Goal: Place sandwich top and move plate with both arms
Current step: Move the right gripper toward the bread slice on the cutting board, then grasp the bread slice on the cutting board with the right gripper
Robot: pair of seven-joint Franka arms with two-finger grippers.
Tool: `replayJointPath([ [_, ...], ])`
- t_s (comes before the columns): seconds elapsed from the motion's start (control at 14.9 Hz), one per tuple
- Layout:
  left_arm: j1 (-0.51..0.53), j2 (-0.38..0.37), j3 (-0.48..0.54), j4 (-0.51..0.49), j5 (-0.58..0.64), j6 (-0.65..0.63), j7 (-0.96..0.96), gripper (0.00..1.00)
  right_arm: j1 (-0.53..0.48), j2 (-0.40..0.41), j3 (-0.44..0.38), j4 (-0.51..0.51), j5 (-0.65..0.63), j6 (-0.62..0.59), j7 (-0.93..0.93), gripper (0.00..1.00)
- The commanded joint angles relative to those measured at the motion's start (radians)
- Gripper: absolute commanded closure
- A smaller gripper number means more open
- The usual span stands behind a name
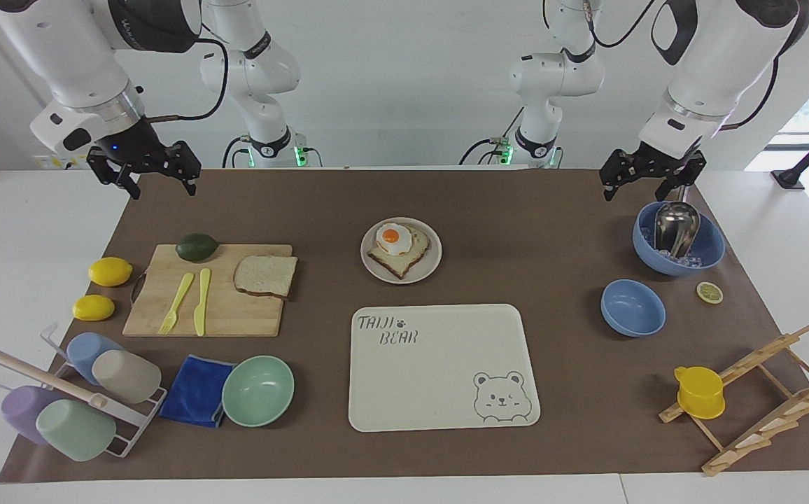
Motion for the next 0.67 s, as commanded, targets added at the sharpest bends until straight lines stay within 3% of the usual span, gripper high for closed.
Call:
replayJointPath([
  [0.0,0.009,-0.02,-0.004,-0.017,-0.006,-0.008,-0.005,0.0,0.039,0.038,0.05,-0.023,-0.083,0.026,0.153,0.0],
  [0.2,0.009,-0.02,-0.004,-0.017,-0.006,-0.007,-0.005,0.0,0.083,0.155,0.197,-0.017,-0.262,0.023,0.419,0.0],
  [0.33,0.009,-0.022,-0.004,-0.017,-0.006,-0.007,-0.005,0.0,0.08,0.233,0.294,-0.018,-0.315,0.038,0.6,0.0],
  [0.6,0.009,-0.02,-0.005,-0.017,-0.006,-0.005,-0.005,0.0,0.166,0.362,0.318,-0.046,-0.453,0.086,0.792,0.0],
])
